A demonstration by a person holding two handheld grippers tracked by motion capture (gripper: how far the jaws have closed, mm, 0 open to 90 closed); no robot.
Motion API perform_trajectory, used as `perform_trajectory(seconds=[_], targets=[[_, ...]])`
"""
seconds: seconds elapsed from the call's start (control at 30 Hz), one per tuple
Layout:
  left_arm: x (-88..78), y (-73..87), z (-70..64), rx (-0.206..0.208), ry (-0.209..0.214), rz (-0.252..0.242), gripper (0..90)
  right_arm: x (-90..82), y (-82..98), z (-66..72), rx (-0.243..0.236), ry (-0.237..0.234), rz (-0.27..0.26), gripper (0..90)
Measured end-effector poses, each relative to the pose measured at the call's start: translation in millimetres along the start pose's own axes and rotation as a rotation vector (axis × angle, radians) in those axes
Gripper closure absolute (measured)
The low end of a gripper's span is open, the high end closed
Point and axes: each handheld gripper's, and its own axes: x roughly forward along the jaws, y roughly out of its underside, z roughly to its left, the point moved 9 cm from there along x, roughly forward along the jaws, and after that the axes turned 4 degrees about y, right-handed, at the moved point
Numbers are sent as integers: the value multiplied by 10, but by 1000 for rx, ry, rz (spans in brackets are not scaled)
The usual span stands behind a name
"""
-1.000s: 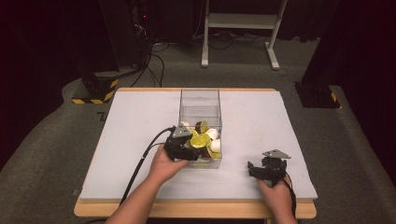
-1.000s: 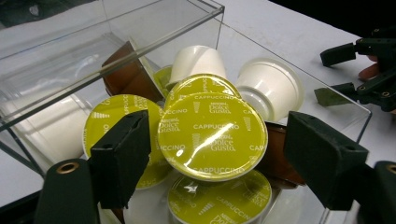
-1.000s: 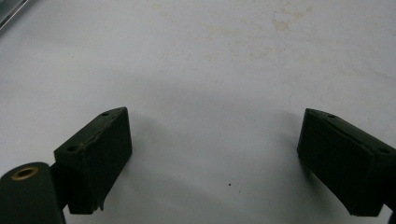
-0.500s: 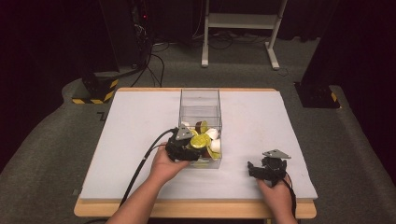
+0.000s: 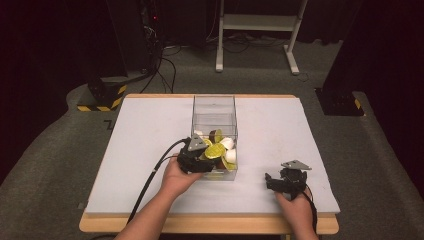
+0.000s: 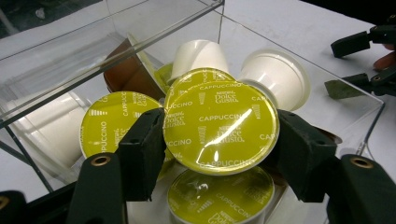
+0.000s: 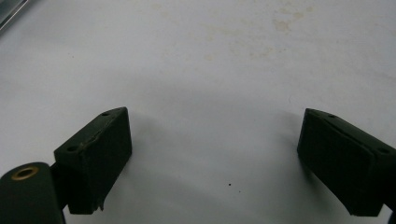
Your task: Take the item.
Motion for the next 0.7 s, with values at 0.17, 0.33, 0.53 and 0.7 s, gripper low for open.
perform_trajectory(seconds=[0.17, 0.33, 0.53, 0.7], targets=[[-22, -17, -8, -3, 9, -5, 379, 0, 0, 0, 0, 0, 0, 100], [-24, -26, -15, -11, 13, -11, 379, 0, 0, 0, 0, 0, 0, 100], [-41, -29, -10, -3, 20, -1, 380, 0, 0, 0, 0, 0, 0, 100], [-53, -50, -26, -13, 27, -13, 380, 0, 0, 0, 0, 0, 0, 100]])
